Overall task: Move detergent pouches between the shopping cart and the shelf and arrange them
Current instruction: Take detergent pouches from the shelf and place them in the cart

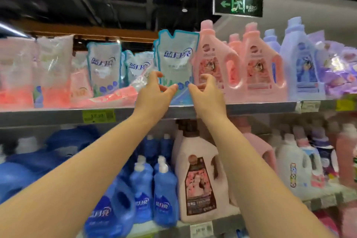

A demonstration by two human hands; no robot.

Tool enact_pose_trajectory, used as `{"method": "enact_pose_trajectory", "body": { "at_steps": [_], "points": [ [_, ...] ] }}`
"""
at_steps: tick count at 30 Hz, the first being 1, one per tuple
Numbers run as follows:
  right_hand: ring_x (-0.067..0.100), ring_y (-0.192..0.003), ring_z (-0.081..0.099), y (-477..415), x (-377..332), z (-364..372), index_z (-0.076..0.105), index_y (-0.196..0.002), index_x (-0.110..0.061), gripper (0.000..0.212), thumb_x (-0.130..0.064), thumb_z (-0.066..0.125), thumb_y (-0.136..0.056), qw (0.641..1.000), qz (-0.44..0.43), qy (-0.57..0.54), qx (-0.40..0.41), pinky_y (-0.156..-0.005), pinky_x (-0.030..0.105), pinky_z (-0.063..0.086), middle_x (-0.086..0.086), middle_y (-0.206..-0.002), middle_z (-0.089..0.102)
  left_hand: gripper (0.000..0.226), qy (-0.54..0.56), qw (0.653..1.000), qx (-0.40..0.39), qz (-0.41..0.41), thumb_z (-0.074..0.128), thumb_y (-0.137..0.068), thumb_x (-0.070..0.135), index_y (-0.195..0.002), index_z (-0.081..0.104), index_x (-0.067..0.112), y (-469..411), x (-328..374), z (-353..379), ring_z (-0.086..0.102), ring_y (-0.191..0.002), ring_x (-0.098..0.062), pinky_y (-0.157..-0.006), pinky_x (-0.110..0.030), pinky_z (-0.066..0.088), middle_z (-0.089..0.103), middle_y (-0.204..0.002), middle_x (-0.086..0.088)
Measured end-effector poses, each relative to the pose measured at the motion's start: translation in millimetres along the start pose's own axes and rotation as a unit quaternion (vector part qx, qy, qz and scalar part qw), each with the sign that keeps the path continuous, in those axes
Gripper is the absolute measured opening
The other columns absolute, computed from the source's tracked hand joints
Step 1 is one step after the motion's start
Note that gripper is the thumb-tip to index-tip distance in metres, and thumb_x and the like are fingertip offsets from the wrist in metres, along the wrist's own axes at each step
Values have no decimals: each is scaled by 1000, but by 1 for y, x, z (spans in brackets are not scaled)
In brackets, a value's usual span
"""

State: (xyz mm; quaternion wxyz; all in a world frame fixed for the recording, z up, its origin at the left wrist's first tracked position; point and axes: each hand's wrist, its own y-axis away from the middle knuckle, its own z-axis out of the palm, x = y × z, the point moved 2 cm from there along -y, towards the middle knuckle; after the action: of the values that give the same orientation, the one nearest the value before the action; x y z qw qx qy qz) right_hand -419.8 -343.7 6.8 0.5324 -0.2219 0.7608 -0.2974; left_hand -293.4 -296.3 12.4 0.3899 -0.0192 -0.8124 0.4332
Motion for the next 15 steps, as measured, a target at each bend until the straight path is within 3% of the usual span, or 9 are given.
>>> {"method": "enact_pose_trajectory", "body": {
  "at_steps": [3, 7, 9, 12, 13, 15],
  "points": [
    [28, -112, 51, -57, 21, 16, 39, -132, -11, 49, -30, 54, -90, 998, 17, 21, -54, -79, 30, 33, 9, -128, 54, 51, -36, 998, -11, -43, 56, -90, 33, -133, 33, 17, -41, -10, 20, 54, -97, -23, -77, -27, 36, 58, -107, -4],
    [31, -115, 52, -117, 41, 46, 31, -137, -5, 66, -34, 60, -85, 985, 49, 67, -153, -79, 32, 38, 14, -132, 50, 61, -44, 991, -31, -119, 57, -90, 29, -141, 23, 19, -92, -29, 43, 53, -106, -26, -81, -28, 37, 52, -130, -10],
    [31, -116, 51, -138, 46, 60, 26, -139, -6, 77, -37, 66, -81, 979, 62, 59, -186, -85, 35, 44, 14, -133, 48, 69, -22, 987, -23, -157, 57, -90, 28, -144, 16, 20, -112, -39, 51, 51, -104, -25, -80, -29, 38, 48, -134, -12],
    [32, -121, 48, -152, 51, 73, 8, -146, -9, 102, -42, 73, -75, 973, 58, 49, -218, -96, 39, 45, 16, -140, 40, 93, 29, 976, -25, -213, 63, -86, 37, -148, -4, 25, -133, -56, 62, 47, -122, -31, -91, -38, 41, 38, -144, -9],
    [31, -123, 47, -154, 54, 76, 2, -147, -10, 109, -43, 74, -73, 972, 48, 51, -226, -98, 39, 44, 15, -141, 38, 97, 66, 970, -33, -231, 67, -82, 41, -148, -4, 29, -136, -59, 65, 49, -121, -31, -91, -43, 44, 40, -143, -4],
    [31, -127, 44, -154, 57, 79, -1, -147, -12, 113, -41, 76, -70, 973, 34, 39, -223, -103, 41, 40, 13, -143, 38, 93, 119, 963, -39, -240, 71, -78, 43, -145, 8, 30, -140, -63, 70, 58, -105, -25, -74, -43, 52, 50, -134, 1]
  ]
}}
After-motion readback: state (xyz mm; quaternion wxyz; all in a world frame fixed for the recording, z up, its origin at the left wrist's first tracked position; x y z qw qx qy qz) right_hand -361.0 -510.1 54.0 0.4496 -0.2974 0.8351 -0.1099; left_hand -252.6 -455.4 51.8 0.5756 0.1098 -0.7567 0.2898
